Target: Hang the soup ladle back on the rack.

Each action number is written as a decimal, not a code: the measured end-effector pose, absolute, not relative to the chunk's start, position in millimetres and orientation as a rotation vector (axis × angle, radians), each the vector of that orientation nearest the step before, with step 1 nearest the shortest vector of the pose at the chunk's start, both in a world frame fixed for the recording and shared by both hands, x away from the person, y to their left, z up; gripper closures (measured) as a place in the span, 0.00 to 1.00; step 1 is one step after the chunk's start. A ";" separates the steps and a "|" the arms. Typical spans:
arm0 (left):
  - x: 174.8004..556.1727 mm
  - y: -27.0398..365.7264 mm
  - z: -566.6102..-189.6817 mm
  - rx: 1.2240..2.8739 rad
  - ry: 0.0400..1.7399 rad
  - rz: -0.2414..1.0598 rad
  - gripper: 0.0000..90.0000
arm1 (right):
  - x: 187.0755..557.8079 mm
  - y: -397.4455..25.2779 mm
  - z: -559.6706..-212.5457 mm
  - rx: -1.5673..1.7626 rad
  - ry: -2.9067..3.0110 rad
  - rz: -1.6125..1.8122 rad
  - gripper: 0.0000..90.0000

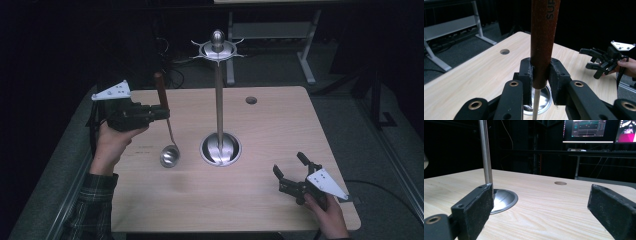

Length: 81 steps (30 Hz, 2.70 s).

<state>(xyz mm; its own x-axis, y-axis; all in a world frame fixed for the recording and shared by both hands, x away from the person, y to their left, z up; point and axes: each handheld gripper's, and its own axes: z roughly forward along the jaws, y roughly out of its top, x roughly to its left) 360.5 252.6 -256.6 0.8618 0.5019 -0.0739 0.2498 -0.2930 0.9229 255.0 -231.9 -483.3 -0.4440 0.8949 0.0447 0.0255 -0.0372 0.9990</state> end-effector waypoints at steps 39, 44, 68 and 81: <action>387.9 199.1 -212.2 1.939 0.429 0.255 0.82 | 255.0 -231.9 -483.3 0.998 1.536 1.568 0.07; 391.4 196.7 -213.7 1.941 0.436 0.248 0.82 | 255.0 -231.8 -483.3 0.997 1.535 1.568 0.07; 406.1 178.3 -221.0 1.963 0.412 0.193 0.82 | 255.4 -232.9 -483.3 0.996 1.535 1.575 0.07; 403.5 181.2 -218.5 1.972 0.429 0.203 0.72 | 254.6 -233.4 -483.5 0.992 1.532 1.584 0.07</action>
<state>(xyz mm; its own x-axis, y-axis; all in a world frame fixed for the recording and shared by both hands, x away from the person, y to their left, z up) 403.5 181.2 -218.5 0.9212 0.3859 -0.0496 0.2066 -0.3773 0.9027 254.6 -233.4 -483.5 -0.4538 0.8897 0.0498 0.0202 -0.0456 0.9988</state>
